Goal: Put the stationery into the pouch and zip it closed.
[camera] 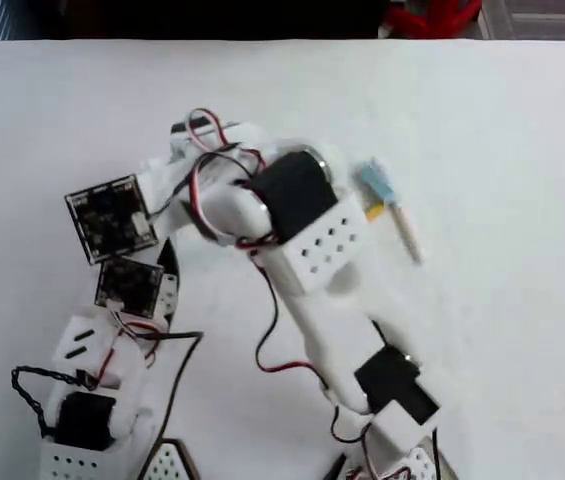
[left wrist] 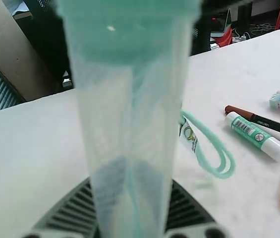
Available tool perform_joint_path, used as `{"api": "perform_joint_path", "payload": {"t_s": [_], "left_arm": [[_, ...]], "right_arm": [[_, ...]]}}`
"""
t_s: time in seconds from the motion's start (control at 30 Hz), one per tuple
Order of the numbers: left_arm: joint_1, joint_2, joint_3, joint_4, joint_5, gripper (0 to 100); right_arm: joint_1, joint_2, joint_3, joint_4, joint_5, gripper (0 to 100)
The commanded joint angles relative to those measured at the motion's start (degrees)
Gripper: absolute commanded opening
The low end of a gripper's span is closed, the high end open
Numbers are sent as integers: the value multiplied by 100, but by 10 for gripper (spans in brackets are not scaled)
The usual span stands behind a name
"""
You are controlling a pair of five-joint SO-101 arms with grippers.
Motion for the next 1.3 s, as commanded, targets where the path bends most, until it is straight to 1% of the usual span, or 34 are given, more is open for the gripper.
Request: {"api": "perform_joint_path", "payload": {"t_s": [0.0, 0.23, 0.37, 0.43, 0.67, 0.77, 0.83, 0.93, 1.13, 1.27], "left_arm": [[-40, 4, 53, -62, 35, 22], [-66, 4, 53, -62, 35, 22], [-48, 4, 53, -62, 35, 22], [-48, 4, 53, -62, 44, 22], [-57, 4, 53, -62, 53, 22], [-57, 4, 53, -62, 53, 22], [-57, 4, 53, -62, 53, 22], [-57, 4, 53, -62, 53, 22], [-66, 4, 53, -62, 53, 22], [-57, 4, 53, -62, 53, 22]], "right_arm": [[-84, -31, -193, 13, 79, 211], [-75, -356, 571, 4, 105, 204], [-13, -347, 862, -13, 88, 125], [4, -338, 870, -57, 70, 101], [180, -611, 756, -40, 53, 102], [277, -857, 721, -66, -211, 105], [268, -989, 712, -57, -334, 130], [171, -954, 774, -57, -378, 157], [127, -787, 782, -303, -378, 156], [-127, -576, 765, -295, -369, 156]]}}
